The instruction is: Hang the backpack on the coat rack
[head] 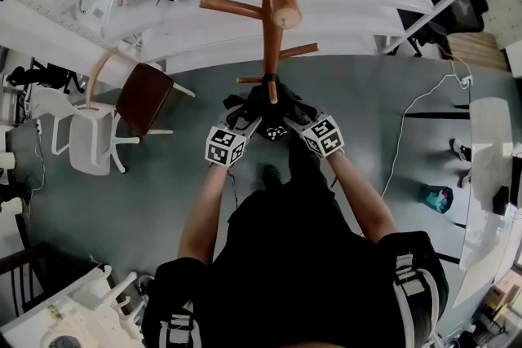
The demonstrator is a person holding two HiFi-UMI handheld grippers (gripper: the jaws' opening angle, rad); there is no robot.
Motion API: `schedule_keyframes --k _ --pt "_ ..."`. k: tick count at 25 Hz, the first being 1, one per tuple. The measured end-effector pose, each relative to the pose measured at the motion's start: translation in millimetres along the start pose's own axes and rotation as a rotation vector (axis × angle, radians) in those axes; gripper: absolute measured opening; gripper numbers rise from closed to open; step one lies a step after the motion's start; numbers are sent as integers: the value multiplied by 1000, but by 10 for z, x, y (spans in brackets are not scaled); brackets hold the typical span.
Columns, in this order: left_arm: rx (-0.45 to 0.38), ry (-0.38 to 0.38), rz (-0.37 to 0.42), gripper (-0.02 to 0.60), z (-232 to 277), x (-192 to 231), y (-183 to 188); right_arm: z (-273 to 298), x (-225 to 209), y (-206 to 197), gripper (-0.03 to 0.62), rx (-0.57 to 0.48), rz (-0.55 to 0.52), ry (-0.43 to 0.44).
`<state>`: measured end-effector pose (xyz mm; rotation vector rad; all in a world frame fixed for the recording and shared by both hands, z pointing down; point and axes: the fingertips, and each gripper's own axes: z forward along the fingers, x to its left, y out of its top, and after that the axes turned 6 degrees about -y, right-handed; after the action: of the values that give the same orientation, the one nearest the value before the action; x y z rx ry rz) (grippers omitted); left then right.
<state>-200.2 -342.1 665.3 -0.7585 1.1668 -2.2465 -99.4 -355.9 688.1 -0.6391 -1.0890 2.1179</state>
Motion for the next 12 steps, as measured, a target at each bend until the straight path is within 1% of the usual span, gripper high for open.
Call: schedule_keyframes --k 3,5,8,10,12 --pt "-20 6 16 227 -115 -108 1 -137 78 -46 248 -18 6 -8" --pt "-36 -1 23 225 -197 -191 8 -232 143 -69 229 -35 18 -11" --pt "-59 -13 38 207 -319 -305 30 -370 231 -72 216 -77 68 -7" --pt "-77 -22 48 159 -397 -387 55 -464 276 -71 176 -99 79 -11" --pt "-95 -30 56 132 -486 -469 69 -562 331 -60 112 -119 72 -17"
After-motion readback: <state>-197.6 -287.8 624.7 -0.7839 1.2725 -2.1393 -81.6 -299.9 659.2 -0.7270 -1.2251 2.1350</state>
